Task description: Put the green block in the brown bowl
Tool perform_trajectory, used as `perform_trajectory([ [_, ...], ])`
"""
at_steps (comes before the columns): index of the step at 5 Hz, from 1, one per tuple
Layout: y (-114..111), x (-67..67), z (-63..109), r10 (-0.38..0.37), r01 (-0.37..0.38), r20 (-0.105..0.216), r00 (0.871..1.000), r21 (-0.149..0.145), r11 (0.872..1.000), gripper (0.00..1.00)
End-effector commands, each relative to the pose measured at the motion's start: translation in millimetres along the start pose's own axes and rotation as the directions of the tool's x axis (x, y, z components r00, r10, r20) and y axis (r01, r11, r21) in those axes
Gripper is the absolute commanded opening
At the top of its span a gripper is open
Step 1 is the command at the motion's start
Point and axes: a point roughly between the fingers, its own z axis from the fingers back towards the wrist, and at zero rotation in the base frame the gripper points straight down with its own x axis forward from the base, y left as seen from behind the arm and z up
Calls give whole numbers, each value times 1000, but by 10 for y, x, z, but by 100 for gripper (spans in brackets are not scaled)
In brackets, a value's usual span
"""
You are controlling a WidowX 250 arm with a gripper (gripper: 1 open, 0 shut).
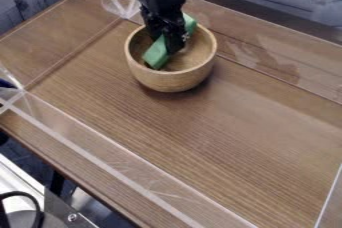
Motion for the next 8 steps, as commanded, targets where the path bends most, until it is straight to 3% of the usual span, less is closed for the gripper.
perform_trajectory([
  [1, 60, 196, 214, -22, 20, 58, 998, 21, 1000, 0],
  [4, -38, 203, 412, -9, 10, 80, 997, -20, 1000, 0],
  [6, -12, 245, 317, -52, 54, 47, 998, -42, 998, 0],
  [8, -42, 248, 279, -44, 44, 19, 999, 0, 999, 0],
])
